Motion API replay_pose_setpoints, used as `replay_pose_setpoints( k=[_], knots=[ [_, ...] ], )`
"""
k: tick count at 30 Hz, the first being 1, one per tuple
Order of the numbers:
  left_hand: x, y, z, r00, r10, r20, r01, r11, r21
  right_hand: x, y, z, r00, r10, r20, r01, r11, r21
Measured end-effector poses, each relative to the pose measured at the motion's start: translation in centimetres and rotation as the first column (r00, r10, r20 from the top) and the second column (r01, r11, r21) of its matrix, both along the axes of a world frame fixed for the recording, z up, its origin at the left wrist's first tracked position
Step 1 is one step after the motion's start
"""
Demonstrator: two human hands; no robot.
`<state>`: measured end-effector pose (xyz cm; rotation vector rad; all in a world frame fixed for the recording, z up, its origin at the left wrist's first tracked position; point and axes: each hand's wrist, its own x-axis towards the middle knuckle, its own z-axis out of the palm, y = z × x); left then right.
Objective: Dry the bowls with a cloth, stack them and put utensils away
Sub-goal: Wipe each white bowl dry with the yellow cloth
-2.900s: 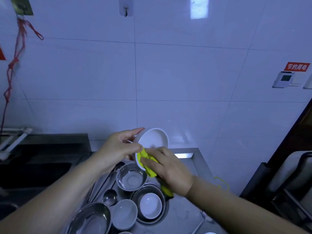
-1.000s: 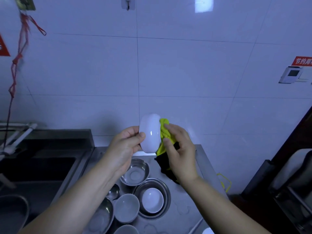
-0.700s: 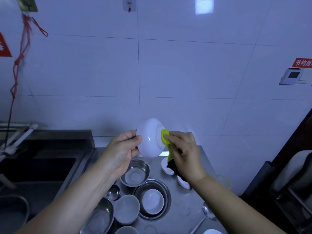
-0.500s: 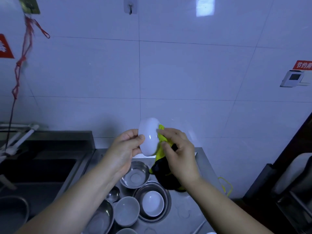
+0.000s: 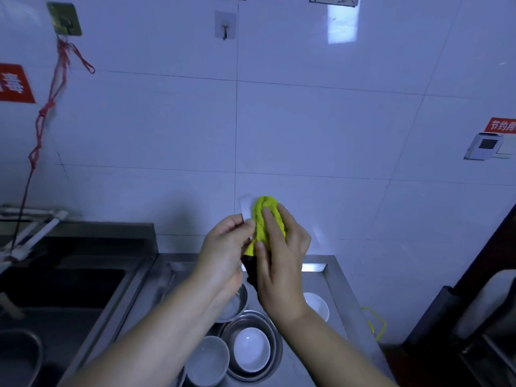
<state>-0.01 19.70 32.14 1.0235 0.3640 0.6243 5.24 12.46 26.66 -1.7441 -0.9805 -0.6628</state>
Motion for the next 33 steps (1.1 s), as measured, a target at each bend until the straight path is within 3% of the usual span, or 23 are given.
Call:
replay_pose_setpoints(
  k=[3, 7, 11, 17, 24, 28, 31, 33],
  knots=[
    [-0.5, 0.2, 1.1, 0.991, -0.045, 0.122, 0.058, 0.993, -0.105, 0.4, -0.6, -2.7, 0.998, -0.015, -0.06, 0.02, 0.996, 0.09],
    [-1.0, -0.4, 1.6, 0.981, -0.068, 0.183, 0.082, 0.994, -0.07, 1.8, -1.1, -2.1, 0.982, 0.041, -0.184, 0.001, 0.975, 0.224],
    [-0.4, -0.9, 1.5, 0.982, -0.052, 0.182, 0.073, 0.991, -0.111, 0.7, -0.7, 0.4, 0.997, 0.021, -0.074, -0.006, 0.981, 0.195],
    [-0.2, -0.8, 0.9, 0.983, -0.062, 0.17, 0.119, 0.931, -0.346, 0.6, -0.4, -0.5, 0.988, -0.095, 0.126, 0.074, 0.985, 0.156],
    [-1.0, 0.0, 0.3, 0.963, -0.127, 0.239, 0.234, 0.833, -0.501, 1.0, -1.2, -0.3, 0.975, 0.161, -0.153, -0.105, 0.941, 0.321],
    [-1.8, 1.2, -0.5, 0.959, -0.203, 0.196, 0.264, 0.89, -0.372, 2.1, -2.0, 1.0, 0.891, 0.32, -0.32, -0.177, 0.897, 0.405],
    [-2.3, 2.0, -0.8, 0.949, -0.299, 0.094, 0.31, 0.94, -0.142, 3.2, -2.6, 2.4, 0.8, 0.398, -0.45, -0.233, 0.896, 0.378],
    [-2.6, 2.1, -1.0, 0.943, -0.331, -0.031, 0.332, 0.941, 0.057, 3.5, -2.9, 3.5, 0.796, 0.395, -0.457, -0.287, 0.913, 0.29]
  ],
)
